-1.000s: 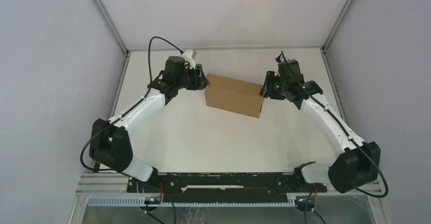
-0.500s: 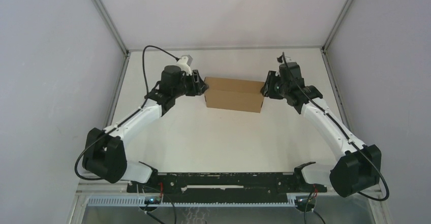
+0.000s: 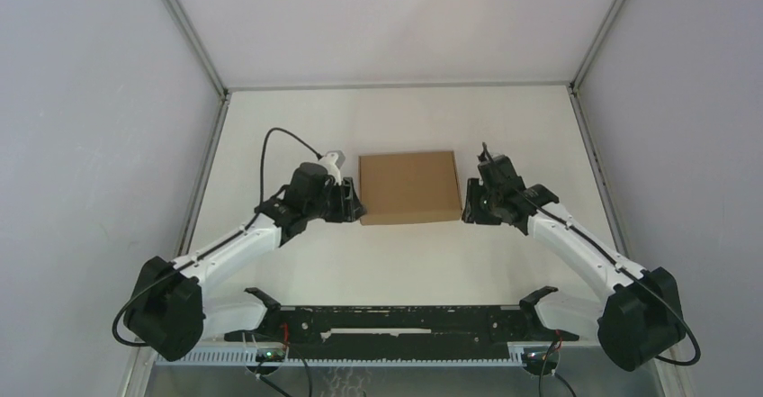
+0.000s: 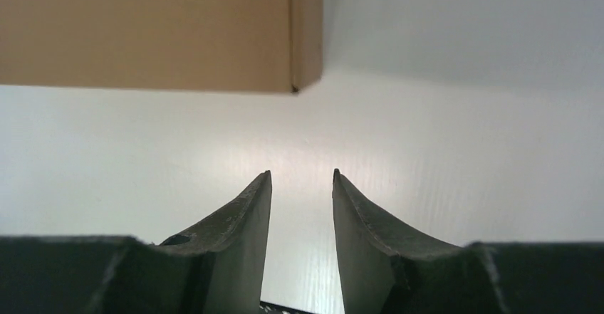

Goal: Fold the paper box

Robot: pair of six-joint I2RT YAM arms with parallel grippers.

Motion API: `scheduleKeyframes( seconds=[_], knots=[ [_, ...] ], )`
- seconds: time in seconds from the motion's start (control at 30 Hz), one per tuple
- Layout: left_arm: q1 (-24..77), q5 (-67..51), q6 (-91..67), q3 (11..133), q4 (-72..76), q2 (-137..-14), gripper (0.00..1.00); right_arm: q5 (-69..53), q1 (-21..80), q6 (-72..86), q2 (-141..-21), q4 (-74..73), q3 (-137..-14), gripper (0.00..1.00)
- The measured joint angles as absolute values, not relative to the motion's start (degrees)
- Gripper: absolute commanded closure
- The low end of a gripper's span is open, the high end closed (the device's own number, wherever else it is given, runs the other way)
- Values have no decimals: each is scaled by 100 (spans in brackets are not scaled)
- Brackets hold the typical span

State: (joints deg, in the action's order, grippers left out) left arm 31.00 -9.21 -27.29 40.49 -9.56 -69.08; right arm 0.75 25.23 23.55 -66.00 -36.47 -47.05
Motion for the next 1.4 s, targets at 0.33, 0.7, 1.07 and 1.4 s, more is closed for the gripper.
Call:
scheduleKeyframes(
  seconds=[0.33,0.7,1.07,1.4],
  knots=[
    [3111,-381,-3011,3516,-1599,-5859,2,-110,2379,2414,-5725,-3830,-4198,34],
    [3103,832,-2768,4547,-2239,-5393,0,-515,1420,2086,-5474,-3361,-5162,5],
    [2602,1599,-2228,4733,-2228,-4853,0,-464,1275,1839,-5527,-2926,-5454,2],
    [1859,3002,-1813,3653,-1166,-4574,0,307,939,1299,-5955,-1699,-5070,0]
  ],
)
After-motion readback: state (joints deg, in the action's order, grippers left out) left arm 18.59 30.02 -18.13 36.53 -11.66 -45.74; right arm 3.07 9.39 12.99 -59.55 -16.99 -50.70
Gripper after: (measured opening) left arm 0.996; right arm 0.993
